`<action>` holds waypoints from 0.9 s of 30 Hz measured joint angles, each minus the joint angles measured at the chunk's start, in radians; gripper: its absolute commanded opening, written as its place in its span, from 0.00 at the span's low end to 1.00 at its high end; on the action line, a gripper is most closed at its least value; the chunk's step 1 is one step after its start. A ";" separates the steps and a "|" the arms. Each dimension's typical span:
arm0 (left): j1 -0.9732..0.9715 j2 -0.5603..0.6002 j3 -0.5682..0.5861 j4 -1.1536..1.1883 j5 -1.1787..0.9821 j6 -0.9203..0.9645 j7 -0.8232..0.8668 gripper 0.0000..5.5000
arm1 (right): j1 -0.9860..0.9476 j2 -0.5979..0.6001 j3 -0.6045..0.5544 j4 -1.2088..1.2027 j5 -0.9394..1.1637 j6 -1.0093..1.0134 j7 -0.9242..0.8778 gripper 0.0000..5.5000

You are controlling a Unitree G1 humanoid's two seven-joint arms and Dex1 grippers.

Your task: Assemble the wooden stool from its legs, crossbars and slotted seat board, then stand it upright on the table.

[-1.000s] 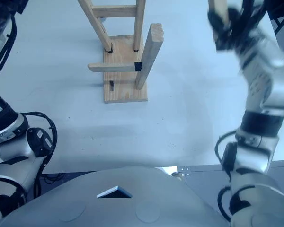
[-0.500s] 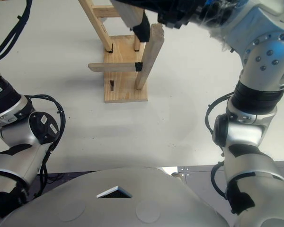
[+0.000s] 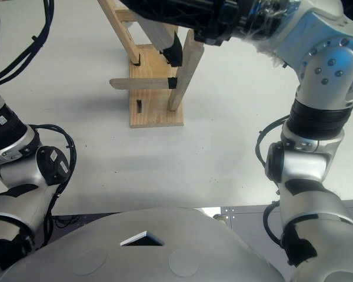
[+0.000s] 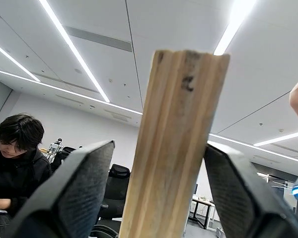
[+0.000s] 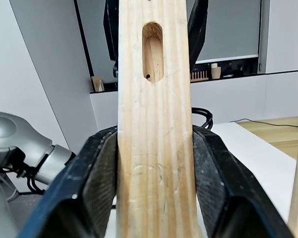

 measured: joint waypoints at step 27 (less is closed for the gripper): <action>0.151 0.358 0.096 0.126 0.172 0.088 -0.336 0.39 | -0.018 -0.002 0.198 -0.013 -0.292 -0.186 0.006 0.37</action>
